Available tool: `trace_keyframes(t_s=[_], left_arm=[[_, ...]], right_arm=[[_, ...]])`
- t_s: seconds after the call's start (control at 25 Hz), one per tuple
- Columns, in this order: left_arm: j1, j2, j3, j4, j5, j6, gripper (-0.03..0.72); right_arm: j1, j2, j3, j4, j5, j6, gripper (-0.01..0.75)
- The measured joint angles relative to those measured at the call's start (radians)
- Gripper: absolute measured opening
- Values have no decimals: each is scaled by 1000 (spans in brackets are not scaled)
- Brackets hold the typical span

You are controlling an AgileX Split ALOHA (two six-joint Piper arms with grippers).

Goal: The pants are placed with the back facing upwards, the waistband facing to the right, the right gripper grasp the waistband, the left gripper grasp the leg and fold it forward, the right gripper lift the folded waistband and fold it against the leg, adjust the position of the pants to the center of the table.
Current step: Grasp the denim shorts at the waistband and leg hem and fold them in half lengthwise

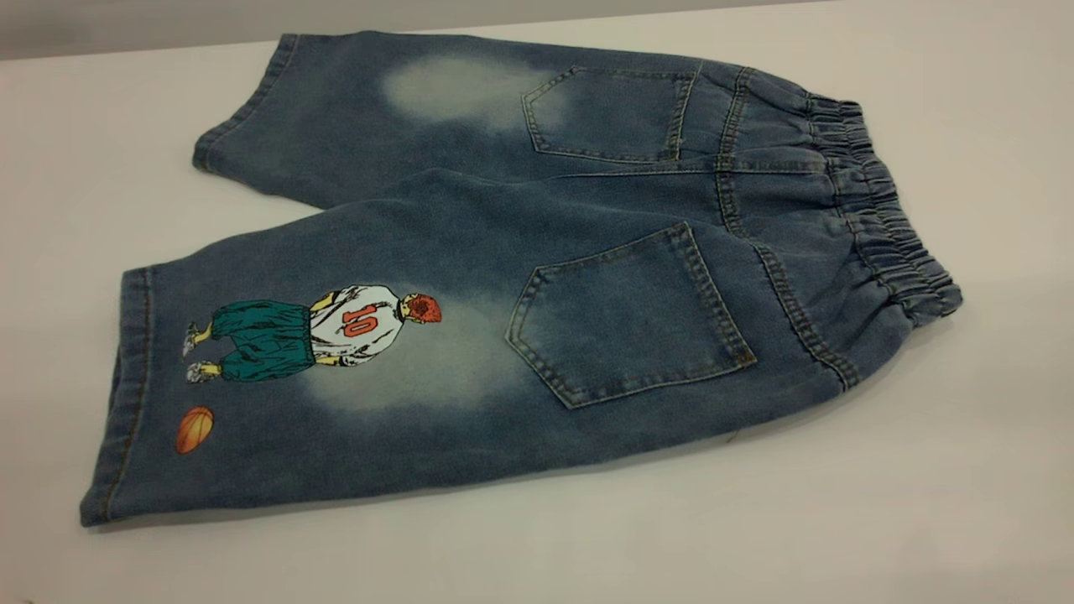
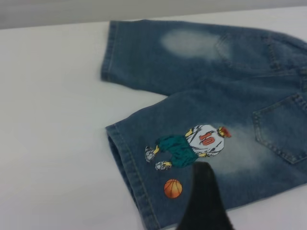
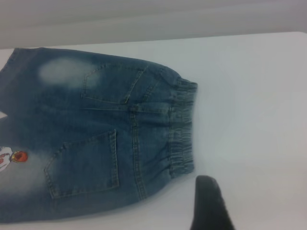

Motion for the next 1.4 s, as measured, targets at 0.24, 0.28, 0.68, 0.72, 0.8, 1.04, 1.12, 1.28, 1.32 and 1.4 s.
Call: trace_keyframes(t_s=[0.24,0.28,0.68,0.72,0.8,1.04,1.12,1.28,1.32,1.4], left_arm=[[0,80,-39,-14,-76,-30,460],[0,116,-55,-27,-102,-30,460],[0,590,-139,-47,-215,241,460],[0,639,-139,-56,-230,267,460],[-1,726,-139,-85,-259,333,460],[-1,944,-139,-230,-321,529,460],[-1,991,-139,-268,-336,591,460],[-1,1049,-139,-311,-352,691,460],[-1,1062,-139,-324,-347,701,460],[-7,1100,-139,-352,-330,704,460]], right_arm=[[0,27,-11,55,-8,0,371],[0,49,-15,76,-15,0,371],[0,491,-20,207,-187,-41,371],[0,535,-20,207,-217,-43,371],[0,644,-20,215,-288,-43,371],[0,976,-20,296,-464,-117,371],[0,1086,-20,359,-499,-170,371],[0,1252,-20,491,-543,-311,370],[0,1288,-20,529,-559,-349,370],[0,1350,-20,603,-566,-417,370]])
